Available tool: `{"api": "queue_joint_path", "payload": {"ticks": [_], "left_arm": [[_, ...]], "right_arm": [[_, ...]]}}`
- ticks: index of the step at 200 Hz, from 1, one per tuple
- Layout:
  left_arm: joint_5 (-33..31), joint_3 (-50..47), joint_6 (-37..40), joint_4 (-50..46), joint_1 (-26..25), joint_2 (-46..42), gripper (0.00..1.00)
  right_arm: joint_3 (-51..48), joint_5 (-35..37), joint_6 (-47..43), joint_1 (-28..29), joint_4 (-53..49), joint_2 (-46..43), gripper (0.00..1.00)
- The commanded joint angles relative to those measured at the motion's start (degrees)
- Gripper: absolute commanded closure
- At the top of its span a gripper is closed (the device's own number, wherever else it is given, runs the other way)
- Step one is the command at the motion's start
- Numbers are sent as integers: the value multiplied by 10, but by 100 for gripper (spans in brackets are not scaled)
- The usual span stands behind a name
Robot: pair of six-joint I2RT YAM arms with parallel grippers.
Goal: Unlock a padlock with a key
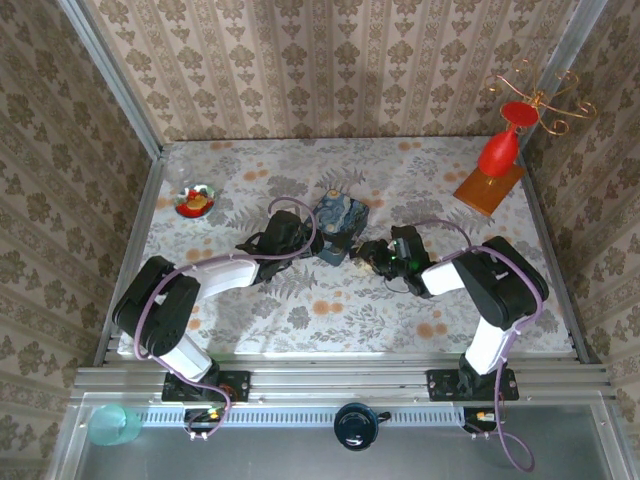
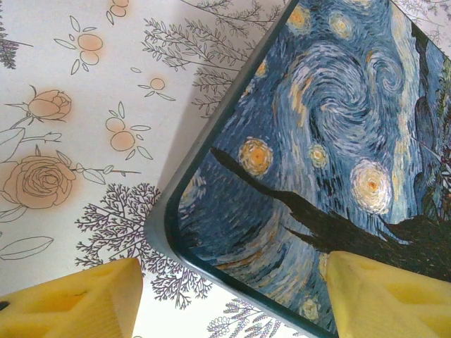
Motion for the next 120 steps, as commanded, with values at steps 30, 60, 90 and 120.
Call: {"api": "queue_joint_path", "payload": {"ticks": [30, 60, 90, 120], "left_arm": [[3, -25, 18, -110, 1, -1, 31], [3, -28, 17, -107, 1, -4, 31], [5, -28, 17, -106, 1, -3, 31], [7, -26, 17, -106, 2, -1, 31]], "right_arm": [[-2, -32, -76, -39, -43, -54, 67], [29, -40, -141, -41, -98, -55, 67], [41, -66, -190, -40, -107, -34, 65], [63, -75, -237, -22, -136, -17, 62]]}}
